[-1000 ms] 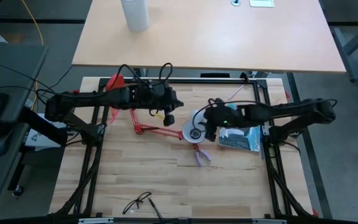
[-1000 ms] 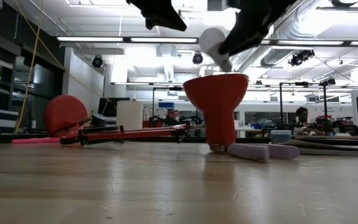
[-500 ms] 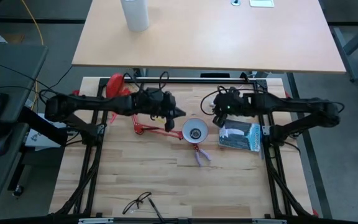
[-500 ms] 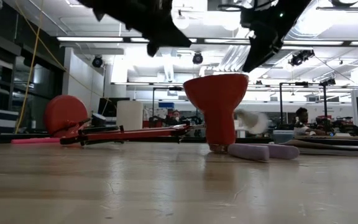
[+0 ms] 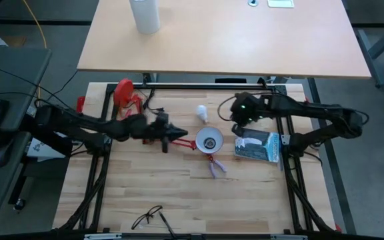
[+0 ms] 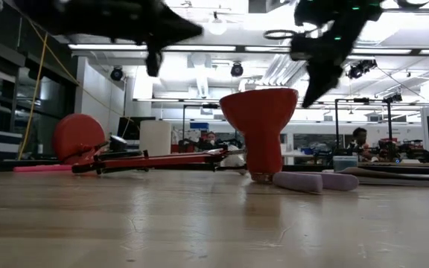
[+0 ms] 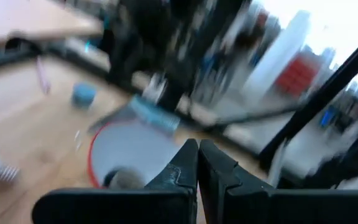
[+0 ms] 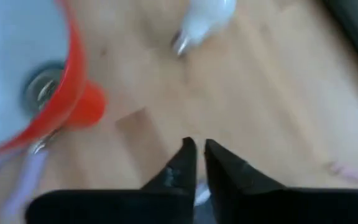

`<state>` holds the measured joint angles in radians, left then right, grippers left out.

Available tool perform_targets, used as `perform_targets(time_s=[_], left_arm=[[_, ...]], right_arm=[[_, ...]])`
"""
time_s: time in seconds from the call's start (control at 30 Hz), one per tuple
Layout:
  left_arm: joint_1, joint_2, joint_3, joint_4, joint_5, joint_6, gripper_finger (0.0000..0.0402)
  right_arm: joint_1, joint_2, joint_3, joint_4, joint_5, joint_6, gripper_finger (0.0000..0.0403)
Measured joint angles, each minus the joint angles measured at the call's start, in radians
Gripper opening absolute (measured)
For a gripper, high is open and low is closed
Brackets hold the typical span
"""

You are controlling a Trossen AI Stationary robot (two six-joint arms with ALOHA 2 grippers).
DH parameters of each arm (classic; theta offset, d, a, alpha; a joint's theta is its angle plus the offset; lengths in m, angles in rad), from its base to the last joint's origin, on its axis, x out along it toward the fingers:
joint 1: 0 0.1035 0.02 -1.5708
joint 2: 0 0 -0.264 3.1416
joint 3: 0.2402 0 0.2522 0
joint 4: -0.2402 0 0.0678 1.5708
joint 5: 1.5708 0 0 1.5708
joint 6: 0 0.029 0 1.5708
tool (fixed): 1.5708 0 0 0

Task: Screw lightbulb
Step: Return to Home Position

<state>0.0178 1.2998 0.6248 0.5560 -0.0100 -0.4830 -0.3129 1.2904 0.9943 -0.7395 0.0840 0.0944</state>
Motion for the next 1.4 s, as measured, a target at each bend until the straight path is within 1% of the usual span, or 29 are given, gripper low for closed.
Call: perform_targets(time_s=[0.03, 0.07, 0.13, 0.2, 0.27, 0.4, 0.47, 0.53, 0.63, 0.7, 0.77, 0.9, 1.0, 1.13, 1.23, 1.4], left_arm=[[-0.013, -0.024, -0.041, 0.076, -0.030, -0.020, 0.0000], [-0.025, -0.049, -0.083, 0.146, -0.059, -0.038, 0.0000], [-0.050, -0.091, -0.160, 0.258, -0.124, -0.063, 0.0000], [-0.070, -0.123, -0.224, 0.319, -0.193, -0.069, 0.0000], [-0.081, -0.136, -0.268, 0.333, -0.242, -0.070, 0.0000], [-0.063, -0.130, -0.321, 0.334, -0.252, -0.037, 0.0000], [-0.041, -0.117, -0.335, 0.331, -0.209, 0.000, 0.0000], [-0.013, -0.100, -0.346, 0.333, -0.141, 0.039, 0.0000], [0.029, -0.093, -0.390, 0.330, -0.047, 0.043, 0.0000], [0.044, -0.101, -0.435, 0.338, 0.011, 0.027, 0.0000], [0.047, -0.117, -0.493, 0.375, 0.038, -0.009, 0.0000], [0.047, -0.165, -0.609, 0.507, 0.038, -0.067, 0.0000], [0.047, -0.198, -0.615, 0.431, 0.036, -0.040, 0.0000], [0.051, -0.201, -0.615, 0.344, 0.036, 0.029, 0.0000], [0.054, -0.201, -0.614, 0.355, 0.048, 0.075, 0.0000], [0.054, -0.213, -0.613, 0.384, 0.050, 0.083, 0.0000]], right_arm=[[-0.003, -0.030, -0.028, -0.005, -0.031, 0.017, 0.0020], [-0.003, -0.067, -0.059, -0.003, -0.067, 0.041, 0.0011], [0.002, -0.153, -0.127, 0.024, -0.121, 0.125, 0.0012], [0.029, -0.252, -0.209, 0.063, -0.153, 0.232, 0.0006], [0.071, -0.358, -0.292, 0.162, -0.168, 0.353, 0.0002], [0.157, -0.521, -0.420, 0.378, -0.172, 0.554, 0.0001], [0.187, -0.558, -0.443, 0.421, -0.172, 0.601, 0.0001], [0.207, -0.572, -0.445, 0.415, -0.176, 0.613, 0.0001], [0.226, -0.570, -0.417, 0.347, -0.198, 0.650, 0.0000], [0.232, -0.572, -0.388, 0.311, -0.182, 0.689, 0.0000], [0.238, -0.575, -0.363, 0.274, -0.142, 0.686, 0.0000], [0.249, -0.584, -0.314, 0.217, -0.050, 0.684, 0.0000], [0.262, -0.587, -0.293, 0.190, -0.020, 0.692, 0.0000], [0.301, -0.598, -0.282, 0.190, -0.007, 0.738, 0.0000], [0.362, -0.607, -0.286, 0.191, 0.037, 0.741, 0.0000], [0.509, -0.631, -0.288, 0.196, 0.170, 0.738, 0.0000]])
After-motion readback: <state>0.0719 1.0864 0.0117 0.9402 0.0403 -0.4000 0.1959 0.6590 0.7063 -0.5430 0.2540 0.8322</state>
